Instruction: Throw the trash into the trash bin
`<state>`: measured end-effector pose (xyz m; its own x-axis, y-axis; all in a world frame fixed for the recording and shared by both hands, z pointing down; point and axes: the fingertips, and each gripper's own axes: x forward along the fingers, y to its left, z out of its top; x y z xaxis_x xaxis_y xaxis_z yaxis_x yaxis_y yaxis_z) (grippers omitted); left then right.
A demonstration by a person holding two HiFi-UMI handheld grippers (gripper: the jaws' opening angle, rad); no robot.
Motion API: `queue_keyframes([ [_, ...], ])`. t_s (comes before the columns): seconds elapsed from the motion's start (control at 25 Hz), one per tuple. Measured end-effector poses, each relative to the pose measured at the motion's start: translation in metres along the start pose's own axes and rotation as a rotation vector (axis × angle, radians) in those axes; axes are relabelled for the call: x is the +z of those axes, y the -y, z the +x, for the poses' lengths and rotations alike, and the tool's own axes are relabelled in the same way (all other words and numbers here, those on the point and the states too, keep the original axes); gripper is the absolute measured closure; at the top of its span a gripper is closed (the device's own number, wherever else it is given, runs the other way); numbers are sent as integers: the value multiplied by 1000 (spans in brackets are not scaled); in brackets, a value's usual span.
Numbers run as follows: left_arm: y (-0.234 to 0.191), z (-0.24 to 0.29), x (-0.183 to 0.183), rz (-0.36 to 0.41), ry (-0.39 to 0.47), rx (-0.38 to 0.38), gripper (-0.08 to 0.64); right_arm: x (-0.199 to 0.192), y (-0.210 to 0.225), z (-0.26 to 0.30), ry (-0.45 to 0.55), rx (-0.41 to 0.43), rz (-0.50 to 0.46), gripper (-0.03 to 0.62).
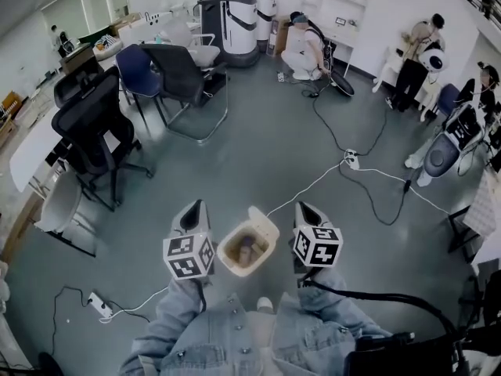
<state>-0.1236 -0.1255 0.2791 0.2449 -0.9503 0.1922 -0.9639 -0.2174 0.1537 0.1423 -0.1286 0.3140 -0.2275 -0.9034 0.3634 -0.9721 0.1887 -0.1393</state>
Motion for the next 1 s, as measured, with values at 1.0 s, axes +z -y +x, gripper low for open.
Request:
queue_keyframes([
  [1.0,-54,-1,-13,36,-24,113,551,-19,99,-34,-45,-251,105,589],
])
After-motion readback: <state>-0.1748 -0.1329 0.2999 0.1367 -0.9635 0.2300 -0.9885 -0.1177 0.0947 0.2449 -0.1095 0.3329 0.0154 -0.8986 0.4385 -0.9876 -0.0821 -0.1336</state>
